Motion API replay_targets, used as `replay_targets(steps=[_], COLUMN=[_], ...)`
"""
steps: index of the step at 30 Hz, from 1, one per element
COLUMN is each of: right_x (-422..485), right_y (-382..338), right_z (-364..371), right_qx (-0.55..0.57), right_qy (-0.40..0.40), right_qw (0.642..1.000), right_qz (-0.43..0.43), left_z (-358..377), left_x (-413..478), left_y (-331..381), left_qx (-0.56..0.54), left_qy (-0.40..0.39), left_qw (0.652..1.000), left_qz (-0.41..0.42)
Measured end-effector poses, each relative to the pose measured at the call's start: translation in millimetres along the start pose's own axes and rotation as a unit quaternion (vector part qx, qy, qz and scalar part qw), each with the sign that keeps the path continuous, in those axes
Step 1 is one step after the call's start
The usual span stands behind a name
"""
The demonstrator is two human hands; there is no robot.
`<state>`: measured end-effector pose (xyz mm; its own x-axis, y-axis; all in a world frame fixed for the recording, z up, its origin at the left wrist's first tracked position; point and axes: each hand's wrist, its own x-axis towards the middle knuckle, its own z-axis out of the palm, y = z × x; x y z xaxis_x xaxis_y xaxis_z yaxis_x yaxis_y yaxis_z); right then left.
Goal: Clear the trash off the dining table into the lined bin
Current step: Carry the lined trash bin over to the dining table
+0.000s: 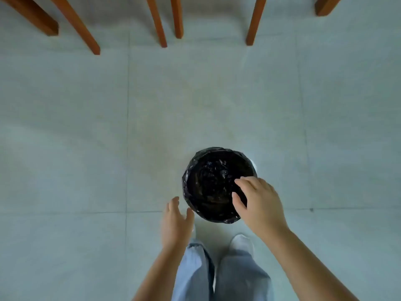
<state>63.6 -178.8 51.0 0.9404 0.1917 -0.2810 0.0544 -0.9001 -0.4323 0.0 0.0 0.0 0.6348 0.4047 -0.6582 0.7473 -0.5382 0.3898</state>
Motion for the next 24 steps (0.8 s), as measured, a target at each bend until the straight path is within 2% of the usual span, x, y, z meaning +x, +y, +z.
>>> replay_targets(steps=[2,6,12,16,21,24], right_x=[9.4,19.1,22.2,18.5,12.6,11.2], right_y=[10.2,30.0,47.3,48.6,32.4,14.9], right_z=[30.5,78.6,108.9,96.8,48.1,8.2], right_qx=[0.000,0.014,0.003,0.002,0.003,0.011], right_qy=[0.011,-0.015,-0.044,-0.047,-0.037,-0.020], right_qw=[1.000,1.000,0.999,0.999,0.999,0.998], right_qz=[-0.012,-0.017,-0.003,0.017,0.040,0.059], left_z=[28.1,75.8,109.4,103.8,62.4,20.9], left_x=[15.9,44.6,70.9,68.9,41.9,21.1], left_y=[-18.6,-47.6,-58.4,-52.7,-17.2,13.2], left_qx=[-0.044,-0.140,-0.155,-0.200,-0.142,-0.101], left_qy=[0.000,-0.001,0.013,0.027,0.026,0.059], left_qw=[0.998,0.984,0.977,0.966,0.983,0.989], left_qz=[-0.036,-0.114,-0.143,-0.162,-0.118,-0.093])
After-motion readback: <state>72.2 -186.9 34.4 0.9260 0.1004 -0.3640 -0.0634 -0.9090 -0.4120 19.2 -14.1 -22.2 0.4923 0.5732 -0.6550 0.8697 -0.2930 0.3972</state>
